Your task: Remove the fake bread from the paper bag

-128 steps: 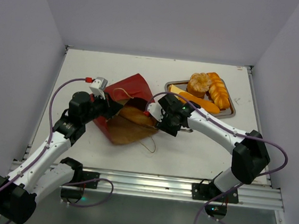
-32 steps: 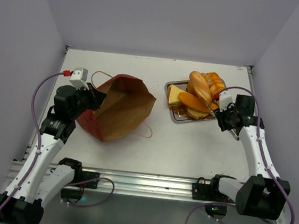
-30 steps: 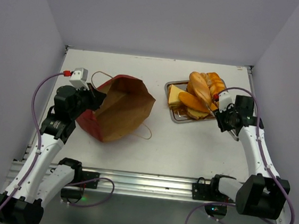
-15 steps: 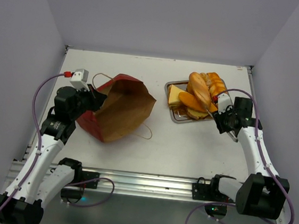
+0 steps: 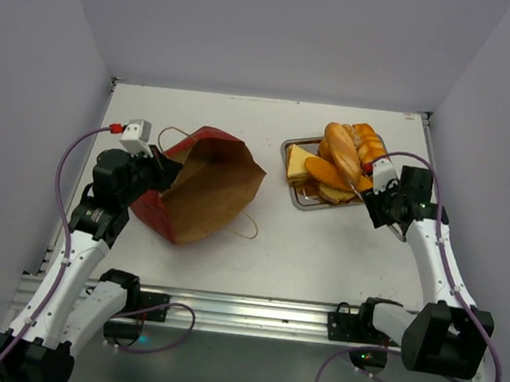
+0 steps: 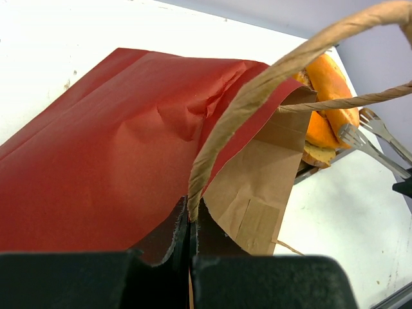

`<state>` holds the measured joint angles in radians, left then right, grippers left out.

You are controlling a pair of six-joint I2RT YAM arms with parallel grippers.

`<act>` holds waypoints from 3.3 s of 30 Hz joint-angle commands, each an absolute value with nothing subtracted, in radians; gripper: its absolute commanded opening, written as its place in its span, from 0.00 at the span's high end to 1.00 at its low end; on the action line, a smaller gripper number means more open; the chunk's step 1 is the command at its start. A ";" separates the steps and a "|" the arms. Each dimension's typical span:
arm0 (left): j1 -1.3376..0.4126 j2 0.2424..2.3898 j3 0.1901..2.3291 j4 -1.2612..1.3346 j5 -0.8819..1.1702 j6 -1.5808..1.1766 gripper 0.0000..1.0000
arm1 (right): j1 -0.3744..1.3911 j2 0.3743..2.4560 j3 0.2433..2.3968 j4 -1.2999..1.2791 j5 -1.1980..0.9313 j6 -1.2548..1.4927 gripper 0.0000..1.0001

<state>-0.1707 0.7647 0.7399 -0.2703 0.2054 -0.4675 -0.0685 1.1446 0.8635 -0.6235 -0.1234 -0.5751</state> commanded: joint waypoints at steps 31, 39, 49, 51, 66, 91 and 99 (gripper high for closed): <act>-0.166 0.796 0.862 -0.216 0.325 -0.523 1.00 | -0.074 0.963 1.065 -0.893 -0.446 -0.609 0.55; -0.109 0.949 0.994 -0.238 0.270 -0.734 1.00 | -0.071 0.965 1.039 -0.884 -0.538 -0.615 0.59; 0.084 1.186 0.980 -0.176 0.402 -0.828 1.00 | -0.069 0.951 1.003 -0.854 -0.575 -0.612 0.59; 0.116 1.236 0.976 -0.161 0.446 -0.816 1.00 | -0.069 0.948 0.999 -0.856 -0.577 -0.615 0.59; -0.044 1.010 1.056 -0.141 0.592 0.012 1.00 | -0.069 0.933 0.980 -0.842 -0.568 -0.618 0.59; -0.087 1.167 1.306 -0.514 0.146 -0.587 1.00 | -0.069 0.897 0.953 -0.853 -0.555 -0.644 0.59; 0.087 1.320 1.257 -0.429 0.280 -0.698 1.00 | -0.069 0.884 0.948 -0.861 -0.558 -0.643 0.58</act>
<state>-0.0177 1.2732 1.2903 -0.4591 0.2043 -0.5915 -0.0704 0.9073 0.9409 -0.8780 -0.5411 -0.6296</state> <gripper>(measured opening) 0.012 0.418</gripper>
